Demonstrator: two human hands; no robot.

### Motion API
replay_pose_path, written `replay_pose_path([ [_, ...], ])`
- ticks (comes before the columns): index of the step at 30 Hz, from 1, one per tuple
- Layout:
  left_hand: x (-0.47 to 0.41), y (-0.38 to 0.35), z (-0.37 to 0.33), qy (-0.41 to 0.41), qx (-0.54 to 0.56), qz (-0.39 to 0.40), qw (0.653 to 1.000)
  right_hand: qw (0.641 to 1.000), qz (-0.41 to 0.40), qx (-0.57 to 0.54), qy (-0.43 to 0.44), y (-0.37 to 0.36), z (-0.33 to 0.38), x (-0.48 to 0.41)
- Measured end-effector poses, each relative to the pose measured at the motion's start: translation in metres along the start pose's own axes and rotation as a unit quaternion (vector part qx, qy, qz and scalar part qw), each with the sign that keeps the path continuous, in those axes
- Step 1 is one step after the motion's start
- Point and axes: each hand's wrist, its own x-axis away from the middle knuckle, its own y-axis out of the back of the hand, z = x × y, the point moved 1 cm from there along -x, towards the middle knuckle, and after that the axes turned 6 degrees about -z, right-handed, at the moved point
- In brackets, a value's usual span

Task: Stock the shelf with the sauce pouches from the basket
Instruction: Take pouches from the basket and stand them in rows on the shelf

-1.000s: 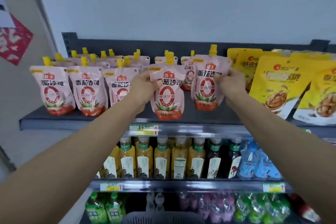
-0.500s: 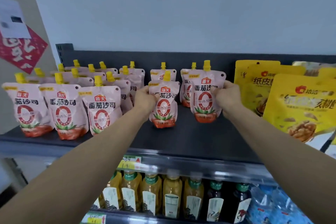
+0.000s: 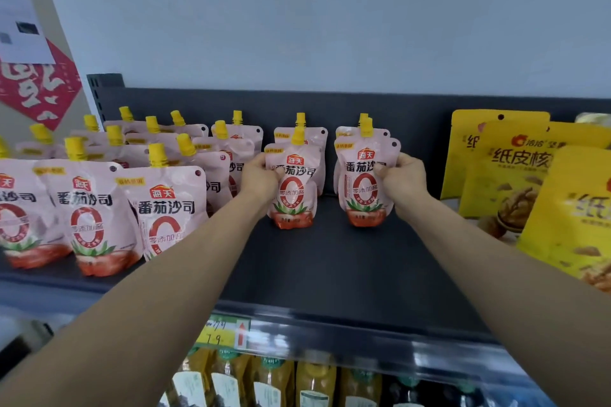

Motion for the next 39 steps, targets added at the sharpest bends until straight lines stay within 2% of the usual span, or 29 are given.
replay_pose_path([
  [5, -0.007, 0.000, 0.003, 0.009, 0.011, 0.019, 1.000, 1.000, 0.013, -0.005, -0.021, -0.004, -0.012, -0.005],
  [10, -0.007, 0.000, 0.006, 0.059, 0.043, 0.044, 0.996, 0.999, 0.035, -0.003, -0.029, -0.002, -0.020, -0.003],
  [17, -0.005, -0.003, 0.006, 0.041, 0.052, 0.036, 0.997, 0.999, 0.031, 0.009, -0.035, -0.002, -0.024, 0.000],
  [24, -0.003, 0.000, 0.006, 0.024, -0.007, 0.023, 0.999, 0.998, -0.003, 0.046, -0.035, 0.000, -0.027, 0.005],
  [31, 0.013, 0.006, 0.000, -0.038, -0.191, 0.011, 0.981, 0.979, -0.117, 0.162, 0.036, 0.006, -0.019, 0.027],
  [35, 0.033, 0.013, -0.011, -0.081, -0.236, 0.018, 0.968, 0.972, -0.092, 0.191, 0.106, 0.007, -0.005, 0.057],
  [39, 0.064, 0.026, -0.025, -0.139, -0.209, 0.057, 0.966, 0.967, -0.037, 0.197, 0.157, 0.009, 0.008, 0.096],
])
